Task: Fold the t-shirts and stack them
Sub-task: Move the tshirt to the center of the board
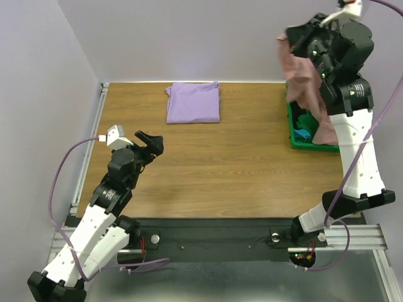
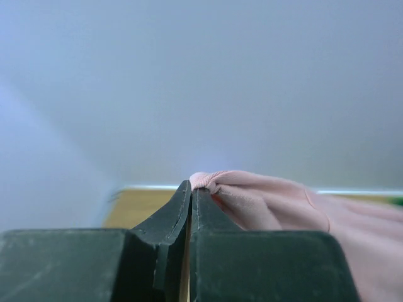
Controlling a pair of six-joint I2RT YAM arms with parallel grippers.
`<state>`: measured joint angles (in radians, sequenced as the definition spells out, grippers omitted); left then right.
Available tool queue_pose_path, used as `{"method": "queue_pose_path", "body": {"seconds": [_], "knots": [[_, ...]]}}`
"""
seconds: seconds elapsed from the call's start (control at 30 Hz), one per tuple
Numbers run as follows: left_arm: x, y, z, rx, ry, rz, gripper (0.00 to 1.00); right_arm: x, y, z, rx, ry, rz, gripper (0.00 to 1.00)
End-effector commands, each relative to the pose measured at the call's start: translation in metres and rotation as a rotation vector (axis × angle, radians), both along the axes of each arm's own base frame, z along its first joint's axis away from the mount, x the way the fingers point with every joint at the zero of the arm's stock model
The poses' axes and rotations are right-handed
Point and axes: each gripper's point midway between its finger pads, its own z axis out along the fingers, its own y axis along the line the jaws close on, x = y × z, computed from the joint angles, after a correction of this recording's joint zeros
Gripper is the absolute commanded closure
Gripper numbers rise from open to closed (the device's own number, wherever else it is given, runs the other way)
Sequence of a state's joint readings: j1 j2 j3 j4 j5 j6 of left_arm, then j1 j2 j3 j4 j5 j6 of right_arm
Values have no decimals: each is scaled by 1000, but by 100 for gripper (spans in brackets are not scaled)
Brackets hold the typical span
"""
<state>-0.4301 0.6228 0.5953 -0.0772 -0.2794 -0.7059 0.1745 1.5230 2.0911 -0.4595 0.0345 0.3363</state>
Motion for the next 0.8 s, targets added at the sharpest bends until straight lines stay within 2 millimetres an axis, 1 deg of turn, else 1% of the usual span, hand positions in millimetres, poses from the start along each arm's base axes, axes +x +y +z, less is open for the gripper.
{"method": "queue_pose_path", "body": {"seconds": [0.0,0.03,0.07,0.1,0.13,0.17,0.2,0.23,0.27,0.3,0.33,0.37,0.4,0.43,0.47,0.5,0.53,0.57,0.6,0.63,0.67,0.73,0.77], "knots": [[-11,9,-1,-46,4,37,1,-48,118,46,31,-123,492,100],[-14,12,3,-66,-7,49,1,-47,140,42,34,-113,557,100],[-15,14,5,-72,-8,59,1,-57,157,49,42,-128,621,100],[-18,18,3,-72,3,76,1,-86,186,65,56,-169,747,99],[-19,20,3,-73,5,85,1,-95,202,68,63,-177,805,100],[-22,23,9,-91,-6,99,1,-95,221,65,71,-178,854,100],[-24,25,6,-89,8,107,1,-113,244,66,82,-184,932,100],[-26,27,6,-91,13,118,1,-122,251,74,93,-207,956,99],[-28,32,10,-94,5,140,1,-128,260,75,98,-216,983,100],[-31,37,5,-97,31,167,1,-135,270,77,111,-229,1004,100],[-33,40,5,-100,35,183,1,-137,271,80,118,-240,1001,100],[-35,46,9,-109,28,213,2,-130,269,81,133,-235,958,100],[-38,50,6,-106,46,229,1,-124,265,81,141,-230,916,100],[-40,53,6,-107,51,245,1,-130,253,91,147,-253,876,100],[-42,56,11,-119,43,258,1,-123,252,81,134,-230,844,100],[-44,59,9,-132,53,280,1,-128,228,95,131,-270,757,100],[-45,60,11,-135,49,286,2,-123,218,89,123,-255,695,99],[-46,62,13,-138,44,291,1,-107,216,57,96,-177,625,100],[-47,62,11,-146,48,297,1,-111,175,63,105,-192,463,99],[-47,62,11,-149,49,299,1,-107,157,50,99,-163,372,100],[-47,64,9,-147,52,308,1,-86,134,-2,54,-56,199,100],[-47,66,6,-145,55,320,1,-87,95,-37,6,0,26,100],[-45,65,3,-143,64,324,1,-103,67,-44,10,1,-48,100]]}}
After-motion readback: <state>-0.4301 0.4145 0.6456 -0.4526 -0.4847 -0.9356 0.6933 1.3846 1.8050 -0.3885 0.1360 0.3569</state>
